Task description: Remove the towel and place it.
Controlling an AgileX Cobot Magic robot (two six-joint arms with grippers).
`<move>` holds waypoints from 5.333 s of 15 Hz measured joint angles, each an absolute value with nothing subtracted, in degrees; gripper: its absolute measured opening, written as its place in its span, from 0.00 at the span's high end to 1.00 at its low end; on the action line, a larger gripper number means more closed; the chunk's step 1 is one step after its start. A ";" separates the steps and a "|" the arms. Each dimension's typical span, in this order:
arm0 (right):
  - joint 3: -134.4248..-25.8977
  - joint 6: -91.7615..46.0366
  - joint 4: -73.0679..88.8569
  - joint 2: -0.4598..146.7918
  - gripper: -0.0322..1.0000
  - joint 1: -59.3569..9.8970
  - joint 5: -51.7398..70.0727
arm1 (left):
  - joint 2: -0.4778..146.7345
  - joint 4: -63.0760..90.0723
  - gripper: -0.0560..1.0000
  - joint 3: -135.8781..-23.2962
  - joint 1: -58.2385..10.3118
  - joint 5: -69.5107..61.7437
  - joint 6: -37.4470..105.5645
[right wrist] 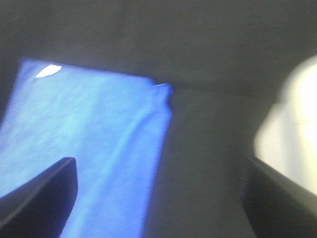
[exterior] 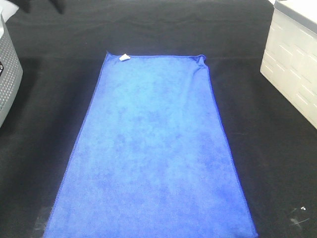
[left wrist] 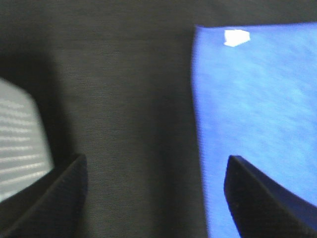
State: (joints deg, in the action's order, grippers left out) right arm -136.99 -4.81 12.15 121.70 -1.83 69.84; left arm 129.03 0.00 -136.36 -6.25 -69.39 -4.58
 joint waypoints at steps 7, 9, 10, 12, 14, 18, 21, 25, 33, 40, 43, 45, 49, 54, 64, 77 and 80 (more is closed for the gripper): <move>-112.07 -4.76 5.67 105.37 0.16 2.18 69.79 | 120.78 0.57 0.28 -127.83 -5.16 -69.50 -4.35; -99.12 -4.76 4.76 94.31 0.16 2.23 69.73 | 111.21 0.00 0.28 -114.82 -5.16 -69.56 -4.47; -92.99 -4.76 4.70 87.95 0.16 2.23 69.79 | 106.00 0.00 0.28 -108.35 -5.16 -69.56 -4.47; -81.19 -4.76 4.70 76.78 0.16 2.23 69.84 | 95.00 -0.92 0.28 -95.86 -5.16 -68.35 -4.47; -70.87 -4.47 4.70 64.74 0.16 2.23 69.84 | 82.74 -1.26 0.28 -83.08 -5.16 -62.68 -4.64; -57.24 -3.95 5.27 46.64 0.16 2.23 69.90 | 66.69 -2.41 0.28 -65.09 -5.16 -59.07 -4.18; -49.16 -3.95 5.39 37.30 0.16 2.23 69.90 | 56.89 -3.78 0.28 -54.72 -5.16 -53.51 -4.07; -38.90 -4.30 5.44 24.75 0.16 2.23 67.15 | 40.85 -3.78 0.28 -41.08 -5.16 -46.64 -4.01; -26.59 -8.08 5.33 5.39 0.17 2.23 63.66 | 14.73 -3.21 0.28 -28.76 -5.16 -45.44 -4.01; -26.41 -8.42 5.33 -0.17 0.17 2.23 63.60 | 3.15 1.72 0.28 -25.73 -5.16 -41.65 -3.90; -26.41 -8.42 5.33 -0.17 0.17 2.23 63.60 | 3.09 4.87 0.28 -25.84 -5.16 -42.63 -3.27; -26.41 -8.42 5.33 -0.17 0.17 2.23 63.60 | 3.04 6.59 0.28 -26.64 -5.16 -44.86 -2.01; -26.41 -8.42 5.33 -0.17 0.17 2.23 63.60 | 3.04 7.79 0.28 -28.02 -5.16 -47.73 0.74; -26.41 -8.42 5.39 -0.17 0.17 2.23 63.60 | 2.58 7.28 0.28 -28.71 -5.16 -59.01 4.98; -26.41 -8.42 5.39 -0.17 0.17 1.60 63.60 | -0.34 4.53 0.28 -28.53 -5.16 -59.59 1.15; -26.41 -8.42 5.33 -0.17 0.17 1.60 63.60 | -0.34 4.53 0.28 -28.53 3.55 -59.59 1.15; -26.41 -8.42 5.39 -0.17 0.17 1.60 63.60 | -0.34 4.53 0.28 -28.53 3.55 -59.59 1.15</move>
State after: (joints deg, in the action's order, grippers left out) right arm -26.41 -8.42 5.39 -0.17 1.60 63.60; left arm -0.34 4.53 -28.53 3.55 -59.59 1.15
